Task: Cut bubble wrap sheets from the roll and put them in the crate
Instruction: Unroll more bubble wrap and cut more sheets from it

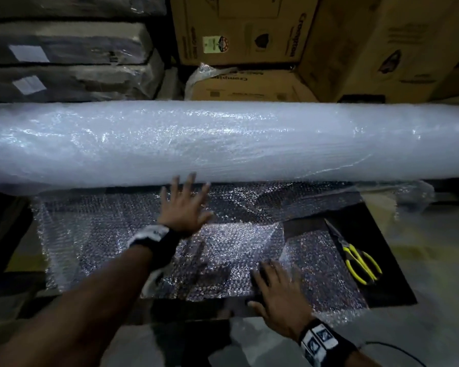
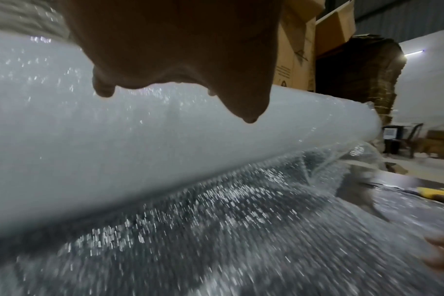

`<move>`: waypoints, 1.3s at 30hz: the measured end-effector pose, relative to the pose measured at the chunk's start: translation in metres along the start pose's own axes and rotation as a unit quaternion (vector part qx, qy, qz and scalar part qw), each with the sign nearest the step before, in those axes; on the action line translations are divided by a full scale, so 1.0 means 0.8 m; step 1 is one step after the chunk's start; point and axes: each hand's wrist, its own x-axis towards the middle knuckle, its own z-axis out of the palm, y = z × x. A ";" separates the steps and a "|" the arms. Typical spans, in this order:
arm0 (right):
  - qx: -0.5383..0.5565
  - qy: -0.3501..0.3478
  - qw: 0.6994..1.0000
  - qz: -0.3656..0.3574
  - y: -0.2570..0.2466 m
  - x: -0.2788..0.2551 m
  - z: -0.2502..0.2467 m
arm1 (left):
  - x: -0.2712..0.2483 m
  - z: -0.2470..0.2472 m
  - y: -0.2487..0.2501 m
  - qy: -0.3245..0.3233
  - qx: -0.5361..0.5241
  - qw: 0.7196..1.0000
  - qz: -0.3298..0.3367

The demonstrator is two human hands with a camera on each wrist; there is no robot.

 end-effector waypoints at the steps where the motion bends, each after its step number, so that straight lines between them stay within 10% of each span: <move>1: 0.000 0.010 1.000 -0.005 -0.005 0.009 -0.003 | 0.025 -0.017 -0.004 0.005 0.008 1.000 -0.015; 19: 0.062 -0.024 0.998 -0.019 -0.028 0.022 0.013 | 0.137 -0.065 -0.034 -0.020 0.002 0.999 -0.031; 22: 0.110 0.067 0.992 -0.013 -0.013 0.031 -0.010 | 0.132 -0.060 -0.030 0.008 0.015 0.999 -0.031; 30: 0.152 0.193 0.966 0.077 0.150 0.072 -0.063 | 0.139 -0.052 0.070 0.047 0.075 0.991 0.104; 39: 0.080 0.010 0.986 0.147 0.316 0.121 -0.094 | 0.190 -0.042 0.173 0.042 0.072 0.996 0.036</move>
